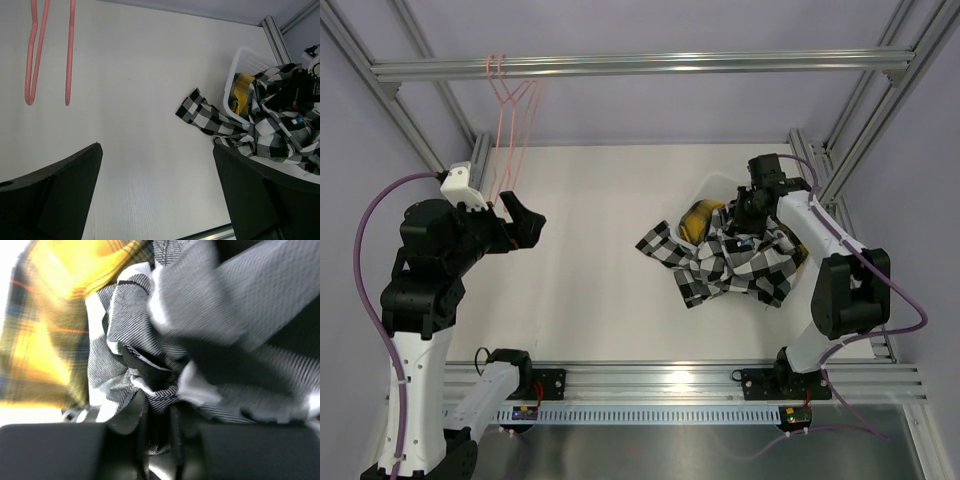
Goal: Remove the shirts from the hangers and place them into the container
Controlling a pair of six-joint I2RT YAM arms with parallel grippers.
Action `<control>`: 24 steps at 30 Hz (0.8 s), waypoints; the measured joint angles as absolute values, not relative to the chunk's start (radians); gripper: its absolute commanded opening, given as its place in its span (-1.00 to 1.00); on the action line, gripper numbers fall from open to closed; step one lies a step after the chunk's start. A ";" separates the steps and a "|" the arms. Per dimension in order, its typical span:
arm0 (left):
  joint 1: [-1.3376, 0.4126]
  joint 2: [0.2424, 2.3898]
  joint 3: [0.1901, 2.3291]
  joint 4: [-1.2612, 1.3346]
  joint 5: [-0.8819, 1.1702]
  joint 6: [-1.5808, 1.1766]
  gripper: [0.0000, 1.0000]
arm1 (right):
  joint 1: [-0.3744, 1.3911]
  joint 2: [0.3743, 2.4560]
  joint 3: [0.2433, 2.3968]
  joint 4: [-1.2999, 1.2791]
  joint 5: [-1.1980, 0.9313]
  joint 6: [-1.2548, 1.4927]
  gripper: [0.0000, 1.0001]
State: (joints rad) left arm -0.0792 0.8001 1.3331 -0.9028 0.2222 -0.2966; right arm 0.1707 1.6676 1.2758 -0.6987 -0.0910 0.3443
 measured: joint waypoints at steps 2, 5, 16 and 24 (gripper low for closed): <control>-0.079 0.801 1.333 -0.902 0.222 -0.297 0.98 | 0.177 1.632 1.312 -0.745 -0.075 0.340 -0.34; -0.079 0.801 1.333 -0.902 0.222 -0.297 0.98 | 0.176 1.579 1.396 -0.793 -0.034 0.334 -0.14; -0.080 0.800 1.330 -0.901 0.224 -0.297 0.98 | 0.072 1.544 1.595 -0.787 0.084 0.318 -0.06; -0.080 0.794 1.294 -0.897 0.233 -0.297 0.98 | 0.032 1.790 1.503 -0.677 0.024 0.311 -0.06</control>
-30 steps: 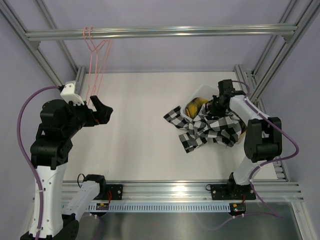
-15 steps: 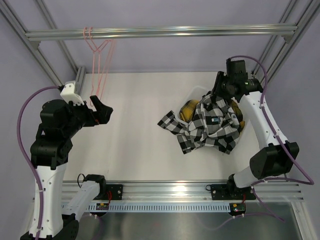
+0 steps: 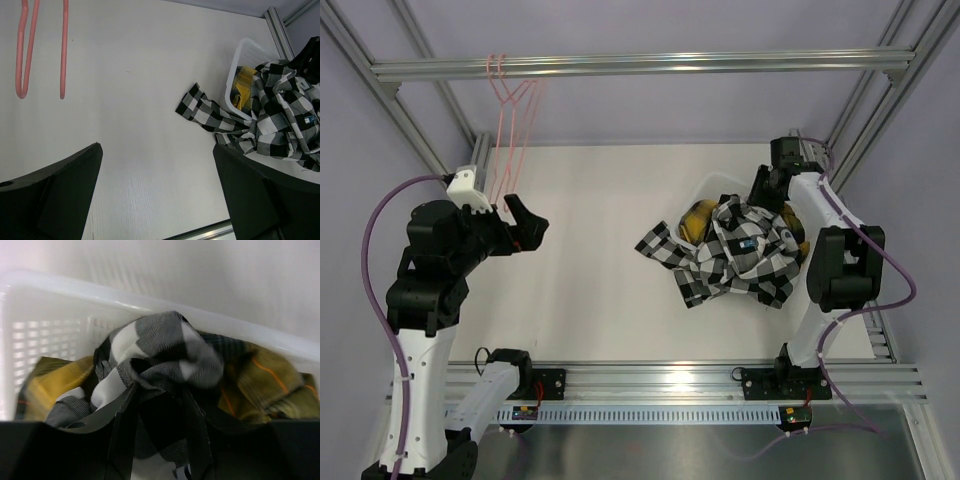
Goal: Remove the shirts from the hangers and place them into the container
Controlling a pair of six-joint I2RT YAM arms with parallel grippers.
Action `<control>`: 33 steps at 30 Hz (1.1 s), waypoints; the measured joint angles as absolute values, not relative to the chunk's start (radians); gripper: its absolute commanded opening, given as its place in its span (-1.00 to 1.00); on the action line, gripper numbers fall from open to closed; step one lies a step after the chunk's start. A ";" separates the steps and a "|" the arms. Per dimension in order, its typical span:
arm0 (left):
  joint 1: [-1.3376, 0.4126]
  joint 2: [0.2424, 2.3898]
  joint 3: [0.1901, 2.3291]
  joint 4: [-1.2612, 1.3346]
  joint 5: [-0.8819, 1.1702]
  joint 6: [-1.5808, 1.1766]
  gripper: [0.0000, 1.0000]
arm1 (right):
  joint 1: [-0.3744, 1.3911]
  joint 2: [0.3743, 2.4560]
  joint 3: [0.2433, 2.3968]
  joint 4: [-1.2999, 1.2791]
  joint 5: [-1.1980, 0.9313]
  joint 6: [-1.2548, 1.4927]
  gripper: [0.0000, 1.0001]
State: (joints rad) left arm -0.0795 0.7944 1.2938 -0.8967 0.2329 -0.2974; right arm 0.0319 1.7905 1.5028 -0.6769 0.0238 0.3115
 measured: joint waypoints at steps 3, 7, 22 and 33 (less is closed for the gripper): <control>-0.079 0.794 1.284 -0.896 0.236 -0.297 0.98 | 0.044 1.858 1.454 -0.643 -0.016 0.309 -0.06; -0.080 0.794 1.272 -0.893 0.241 -0.297 0.98 | 0.055 1.888 1.406 -0.605 -0.055 0.310 -0.07; -0.079 0.809 1.253 -0.872 0.244 -0.297 0.98 | 0.133 1.424 1.484 -0.764 0.021 0.269 0.80; -0.079 0.828 1.225 -0.859 0.228 -0.296 0.98 | 0.572 0.999 1.080 -0.768 0.045 0.253 0.94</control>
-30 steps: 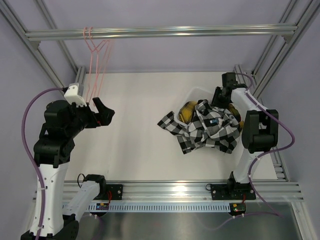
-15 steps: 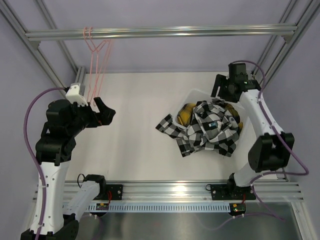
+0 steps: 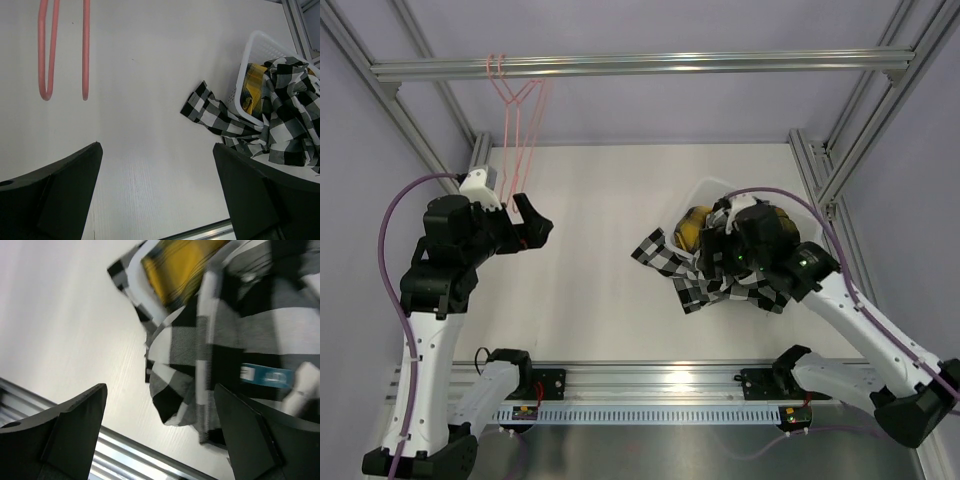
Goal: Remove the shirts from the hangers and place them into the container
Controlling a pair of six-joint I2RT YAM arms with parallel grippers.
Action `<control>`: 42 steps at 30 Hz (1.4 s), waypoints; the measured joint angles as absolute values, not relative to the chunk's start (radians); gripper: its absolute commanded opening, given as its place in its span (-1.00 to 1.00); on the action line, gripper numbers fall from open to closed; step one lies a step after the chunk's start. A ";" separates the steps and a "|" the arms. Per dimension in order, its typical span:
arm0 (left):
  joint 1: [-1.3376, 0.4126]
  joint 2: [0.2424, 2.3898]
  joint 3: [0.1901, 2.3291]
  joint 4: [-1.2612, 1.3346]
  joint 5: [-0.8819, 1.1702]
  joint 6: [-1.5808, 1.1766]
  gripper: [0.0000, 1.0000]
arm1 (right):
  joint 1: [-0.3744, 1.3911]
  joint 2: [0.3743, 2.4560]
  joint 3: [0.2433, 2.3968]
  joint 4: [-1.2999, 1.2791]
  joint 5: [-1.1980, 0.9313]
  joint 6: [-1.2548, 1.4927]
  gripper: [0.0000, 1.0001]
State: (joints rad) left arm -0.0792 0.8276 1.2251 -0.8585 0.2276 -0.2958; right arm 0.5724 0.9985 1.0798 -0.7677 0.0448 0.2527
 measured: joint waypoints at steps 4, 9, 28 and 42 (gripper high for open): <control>-0.079 0.827 1.191 -0.855 0.209 -0.295 0.98 | 0.786 1.110 1.045 -0.756 0.119 0.221 0.95; -0.079 0.822 1.152 -0.853 0.194 -0.296 0.98 | 0.948 1.367 1.090 -0.694 0.159 0.158 0.89; -0.079 0.731 1.133 -0.891 0.179 -0.262 0.98 | 0.934 1.964 1.440 -0.796 0.242 -0.277 0.72; -0.079 0.731 1.104 -0.889 0.197 -0.260 0.98 | 0.881 2.019 1.405 -0.807 0.214 -0.295 -0.10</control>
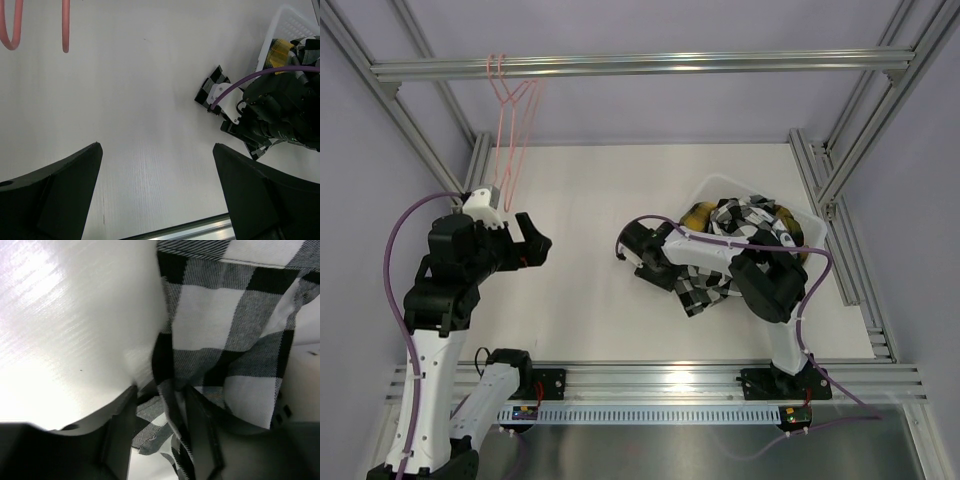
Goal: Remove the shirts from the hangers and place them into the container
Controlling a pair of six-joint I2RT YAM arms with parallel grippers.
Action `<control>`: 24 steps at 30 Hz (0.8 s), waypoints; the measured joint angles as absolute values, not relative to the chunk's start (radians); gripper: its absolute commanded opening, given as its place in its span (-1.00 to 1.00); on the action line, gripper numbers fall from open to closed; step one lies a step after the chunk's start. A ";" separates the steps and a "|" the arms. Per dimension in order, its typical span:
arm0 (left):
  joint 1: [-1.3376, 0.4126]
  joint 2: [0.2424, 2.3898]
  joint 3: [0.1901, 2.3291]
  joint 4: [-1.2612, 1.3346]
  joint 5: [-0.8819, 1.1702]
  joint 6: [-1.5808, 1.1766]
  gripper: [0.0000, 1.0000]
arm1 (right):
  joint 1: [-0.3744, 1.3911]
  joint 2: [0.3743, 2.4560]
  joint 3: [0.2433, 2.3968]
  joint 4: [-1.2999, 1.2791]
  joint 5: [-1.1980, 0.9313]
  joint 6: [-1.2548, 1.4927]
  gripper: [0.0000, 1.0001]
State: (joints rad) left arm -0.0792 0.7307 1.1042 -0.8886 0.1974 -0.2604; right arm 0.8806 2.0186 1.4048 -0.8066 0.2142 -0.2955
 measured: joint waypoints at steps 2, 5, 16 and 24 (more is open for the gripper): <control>-0.079 0.733 1.104 -0.889 0.199 -0.260 0.98 | 0.881 2.009 1.385 -0.804 0.213 -0.290 -0.35; -0.079 0.738 1.104 -0.889 0.199 -0.260 0.98 | 0.881 1.993 1.355 -0.807 0.215 -0.278 -0.68; -0.079 0.756 1.104 -0.886 0.202 -0.261 0.98 | 0.880 1.750 1.371 -0.917 0.150 -0.213 -1.00; -0.079 0.775 1.104 -0.880 0.202 -0.262 0.98 | 0.776 1.472 1.554 -0.937 0.269 -0.167 -1.00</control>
